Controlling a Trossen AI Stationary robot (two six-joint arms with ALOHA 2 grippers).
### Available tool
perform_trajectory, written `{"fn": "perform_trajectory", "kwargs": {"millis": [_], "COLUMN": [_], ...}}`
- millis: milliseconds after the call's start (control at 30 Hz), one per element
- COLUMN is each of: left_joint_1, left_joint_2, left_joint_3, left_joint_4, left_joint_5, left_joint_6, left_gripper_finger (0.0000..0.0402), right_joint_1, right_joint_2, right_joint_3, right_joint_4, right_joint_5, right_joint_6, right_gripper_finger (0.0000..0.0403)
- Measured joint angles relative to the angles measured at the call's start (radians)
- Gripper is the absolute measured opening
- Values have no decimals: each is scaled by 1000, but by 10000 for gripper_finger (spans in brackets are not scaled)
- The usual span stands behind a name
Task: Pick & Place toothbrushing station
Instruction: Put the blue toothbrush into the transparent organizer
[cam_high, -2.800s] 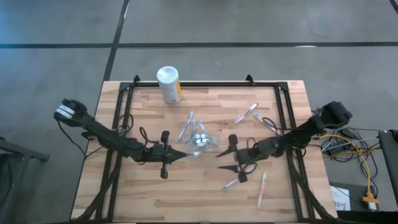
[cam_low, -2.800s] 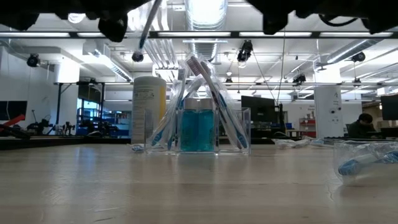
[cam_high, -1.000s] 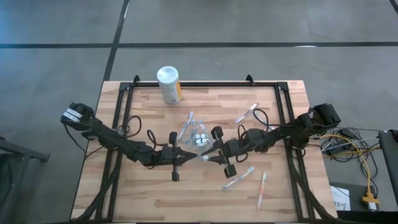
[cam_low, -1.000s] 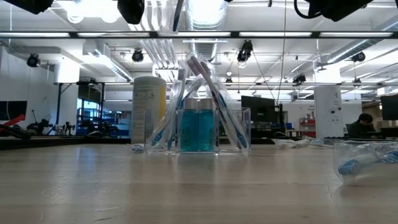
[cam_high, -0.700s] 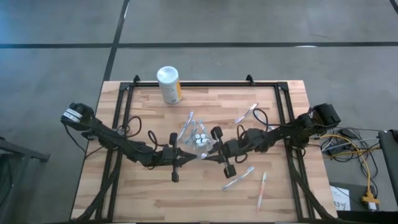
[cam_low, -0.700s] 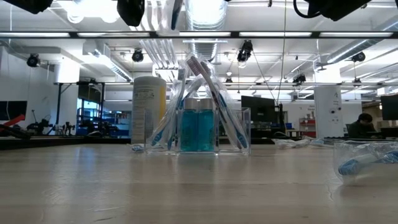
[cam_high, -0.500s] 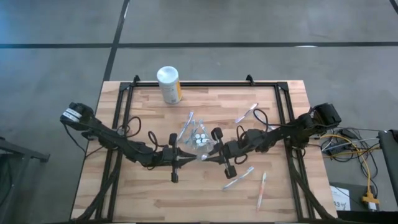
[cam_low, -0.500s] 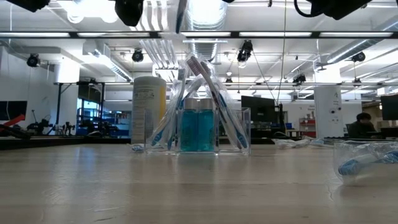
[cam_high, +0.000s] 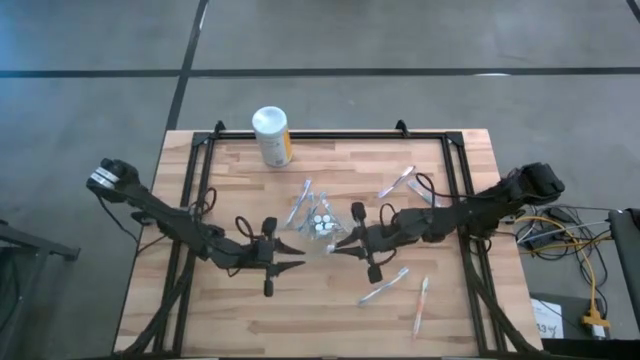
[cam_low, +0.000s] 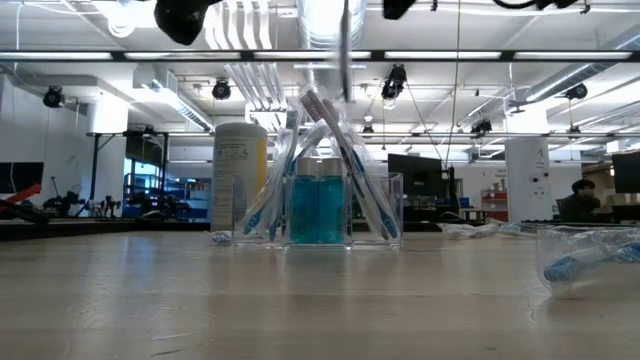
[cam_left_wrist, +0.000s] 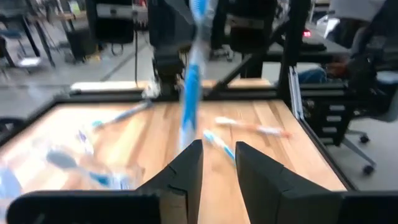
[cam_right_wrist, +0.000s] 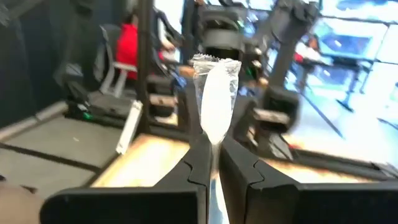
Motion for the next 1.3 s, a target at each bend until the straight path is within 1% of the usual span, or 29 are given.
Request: {"fn": "perform_trajectory", "kwargs": {"millis": [133, 233, 300, 400, 467, 633, 800, 1100, 1300], "left_joint_1": [-39, -79, -106, -146, -169, -209, -221, -222, -222], "left_joint_2": [-35, -51, -63, -91, -111, -134, -128, -92, -86], "left_joint_3": [-12, -29, -31, -31, -32, -32, -32, -32, -32], "left_joint_4": [-88, -123, -173, -238, -270, -287, -286, -288, -288], "left_joint_5": [-1, -25, -71, -171, -199, -162, -153, -161, -200], "left_joint_6": [-79, -95, -109, -132, -135, -133, -139, -110, -104], "left_gripper_finger": [96, 81, 60, 16, 7, 5, 10, 9, 11], "right_joint_1": [37, 42, 38, 37, 29, -8, -37, -46, -46], "right_joint_2": [-38, -47, -49, -46, -42, -47, -42, -42, -42], "right_joint_3": [-15, -30, -41, -58, -74, -132, -168, -223, -314], "right_joint_4": [-81, -120, -127, -123, -113, -22, -19, 15, 147], "right_joint_5": [174, 235, 246, 323, 365, 385, 473, 477, 496], "right_joint_6": [-13, 4, 29, 37, 36, 60, 75, 102, 128], "right_gripper_finger": [13, 13, 13, 13, 13, 13, 13, 13, 13]}}
